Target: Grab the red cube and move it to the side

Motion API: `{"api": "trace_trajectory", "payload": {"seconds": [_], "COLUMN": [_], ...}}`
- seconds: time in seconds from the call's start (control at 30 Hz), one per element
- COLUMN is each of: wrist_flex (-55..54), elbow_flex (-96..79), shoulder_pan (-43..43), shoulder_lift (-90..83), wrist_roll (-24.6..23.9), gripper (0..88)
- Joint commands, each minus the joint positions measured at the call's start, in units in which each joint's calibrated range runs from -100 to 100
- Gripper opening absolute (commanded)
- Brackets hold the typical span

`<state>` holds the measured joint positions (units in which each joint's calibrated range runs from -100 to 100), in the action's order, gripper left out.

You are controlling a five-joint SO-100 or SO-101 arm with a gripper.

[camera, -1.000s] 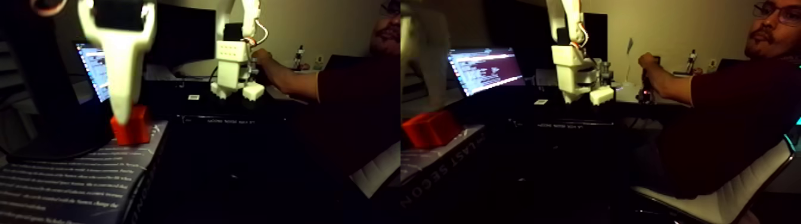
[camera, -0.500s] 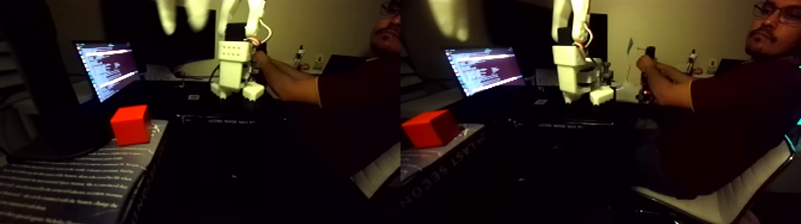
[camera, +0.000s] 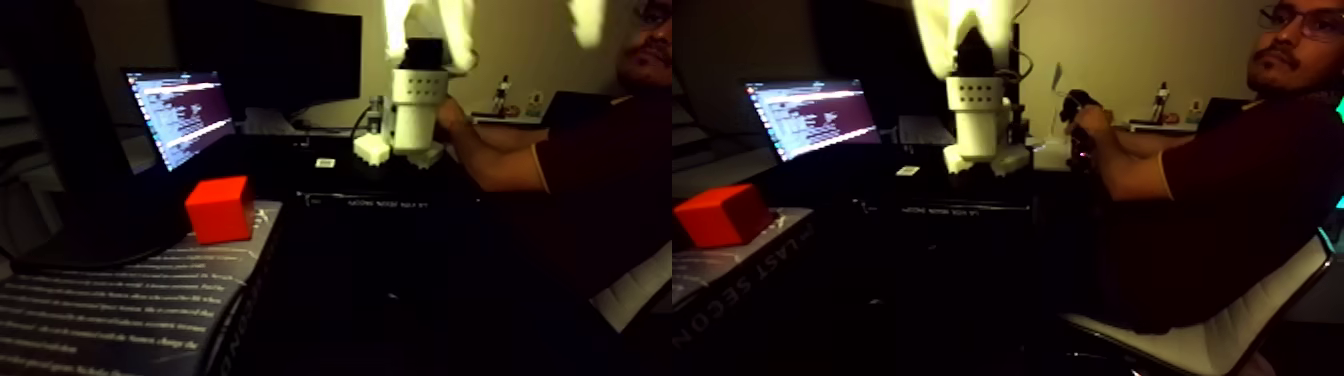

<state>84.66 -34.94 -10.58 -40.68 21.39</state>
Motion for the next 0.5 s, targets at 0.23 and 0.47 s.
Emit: {"api": "trace_trajectory", "payload": {"seconds": [0.23, 0.47], "wrist_flex": [-21.23, -24.1], "elbow_flex": [-35.86, -48.46], "shoulder_pan": [-6.24, -5.32], "shoulder_lift": [-23.44, -38.65], "wrist_roll": [-11.66, -18.35], "gripper": [2.3, 0.7]}}
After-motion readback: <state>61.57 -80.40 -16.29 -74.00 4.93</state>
